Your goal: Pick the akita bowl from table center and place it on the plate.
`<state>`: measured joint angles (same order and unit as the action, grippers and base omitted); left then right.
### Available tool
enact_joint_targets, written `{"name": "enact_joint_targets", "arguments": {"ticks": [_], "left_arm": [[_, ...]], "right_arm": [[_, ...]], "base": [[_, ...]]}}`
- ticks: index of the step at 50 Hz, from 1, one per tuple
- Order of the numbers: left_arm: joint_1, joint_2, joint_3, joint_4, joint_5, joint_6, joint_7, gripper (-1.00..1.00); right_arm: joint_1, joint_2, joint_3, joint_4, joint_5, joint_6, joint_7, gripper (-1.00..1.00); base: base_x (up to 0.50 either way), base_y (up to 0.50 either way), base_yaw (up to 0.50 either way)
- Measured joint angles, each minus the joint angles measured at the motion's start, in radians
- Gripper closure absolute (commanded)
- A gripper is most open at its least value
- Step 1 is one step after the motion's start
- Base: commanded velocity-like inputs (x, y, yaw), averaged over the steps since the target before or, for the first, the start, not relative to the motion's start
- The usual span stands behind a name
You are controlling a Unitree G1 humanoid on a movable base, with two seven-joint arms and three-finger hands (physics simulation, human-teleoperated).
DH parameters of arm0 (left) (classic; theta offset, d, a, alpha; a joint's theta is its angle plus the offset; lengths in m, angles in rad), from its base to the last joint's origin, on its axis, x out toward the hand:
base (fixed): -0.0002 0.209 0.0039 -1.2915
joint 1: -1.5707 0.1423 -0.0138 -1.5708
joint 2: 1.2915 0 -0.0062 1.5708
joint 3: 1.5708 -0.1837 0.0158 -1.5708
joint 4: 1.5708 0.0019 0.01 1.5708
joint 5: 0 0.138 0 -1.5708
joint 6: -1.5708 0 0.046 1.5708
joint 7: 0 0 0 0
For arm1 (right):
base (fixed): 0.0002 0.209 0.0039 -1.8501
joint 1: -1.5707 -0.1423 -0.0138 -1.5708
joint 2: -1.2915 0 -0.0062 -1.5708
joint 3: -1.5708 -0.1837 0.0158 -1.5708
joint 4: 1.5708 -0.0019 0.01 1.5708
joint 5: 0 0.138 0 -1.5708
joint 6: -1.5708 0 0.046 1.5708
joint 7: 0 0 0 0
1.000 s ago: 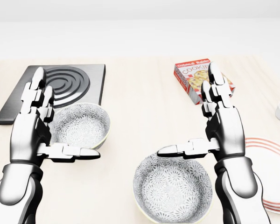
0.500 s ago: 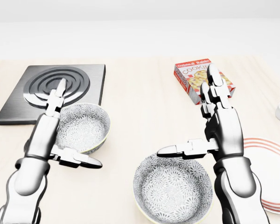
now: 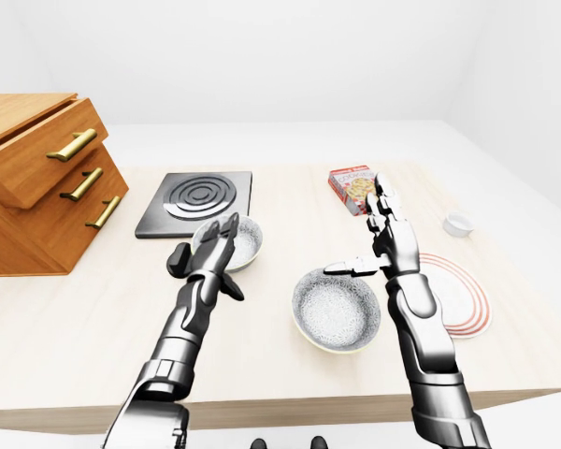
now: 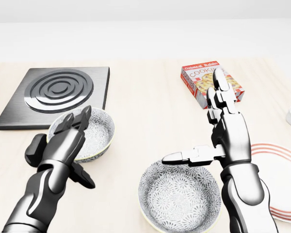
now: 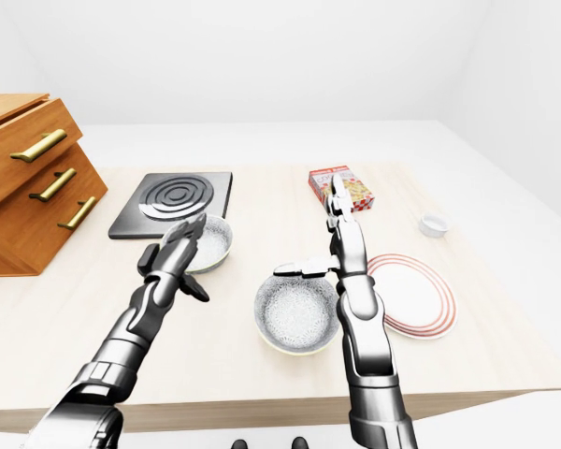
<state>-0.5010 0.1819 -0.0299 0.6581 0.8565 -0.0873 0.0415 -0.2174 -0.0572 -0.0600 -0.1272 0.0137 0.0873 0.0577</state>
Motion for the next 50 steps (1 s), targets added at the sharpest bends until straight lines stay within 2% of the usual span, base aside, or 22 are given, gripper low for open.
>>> {"name": "enact_joint_targets", "arguments": {"ticks": [7, 15, 16, 17, 18, 28, 43, 47, 50], "left_arm": [[-0.107, 0.017, -0.022, 0.232, 0.079, 0.0, 0.081, -1.0], [-0.206, 0.038, -0.037, 0.438, 0.137, 0.0, 0.136, -1.0], [-0.214, 0.04, -0.038, 0.456, 0.142, 0.0, 0.139, -0.73], [-0.222, 0.042, -0.039, 0.472, 0.147, 0.0, 0.143, 0.09], [-0.228, 0.044, -0.04, 0.487, 0.151, 0.0, 0.146, 1.0], [-0.263, 0.045, -0.069, 0.571, 0.181, 0.0, 0.168, 1.0], [-0.267, 0.043, -0.058, 0.578, 0.183, 0.0, 0.185, 1.0], [-0.244, 0.045, -0.052, 0.521, 0.185, 0.0, 0.159, 1.0], [-0.203, 0.045, -0.044, 0.416, 0.189, 0.0, 0.102, 1.0]], "right_arm": [[0.004, 0.0, 0.001, 0.003, -0.002, 0.0, 0.004, -1.0], [0.005, 0.001, 0.002, 0.008, -0.004, 0.0, 0.007, -1.0], [0.005, 0.001, 0.002, 0.009, -0.005, 0.0, 0.008, -1.0], [0.005, 0.001, 0.003, 0.01, -0.005, 0.0, 0.008, -1.0], [0.004, 0.001, 0.003, 0.011, -0.006, 0.0, 0.008, -1.0], [0.001, 0.001, 0.004, 0.019, -0.009, 0.0, 0.009, -1.0], [-0.01, 0.001, 0.005, 0.021, -0.014, 0.0, 0.011, -1.0], [-0.013, 0.002, 0.007, 0.025, -0.015, 0.0, 0.01, -1.0], [-0.014, 0.002, 0.008, 0.027, -0.015, 0.0, 0.011, -1.0]], "base": [[0.0, 0.0, 0.0], [0.0, 0.0, 0.0], [0.0, 0.0, 0.0], [0.0, 0.0, 0.0], [0.0, 0.0, 0.0], [0.0, 0.0, 0.0], [0.0, 0.0, 0.0], [0.0, 0.0, 0.0], [0.0, 0.0, 0.0]]}}
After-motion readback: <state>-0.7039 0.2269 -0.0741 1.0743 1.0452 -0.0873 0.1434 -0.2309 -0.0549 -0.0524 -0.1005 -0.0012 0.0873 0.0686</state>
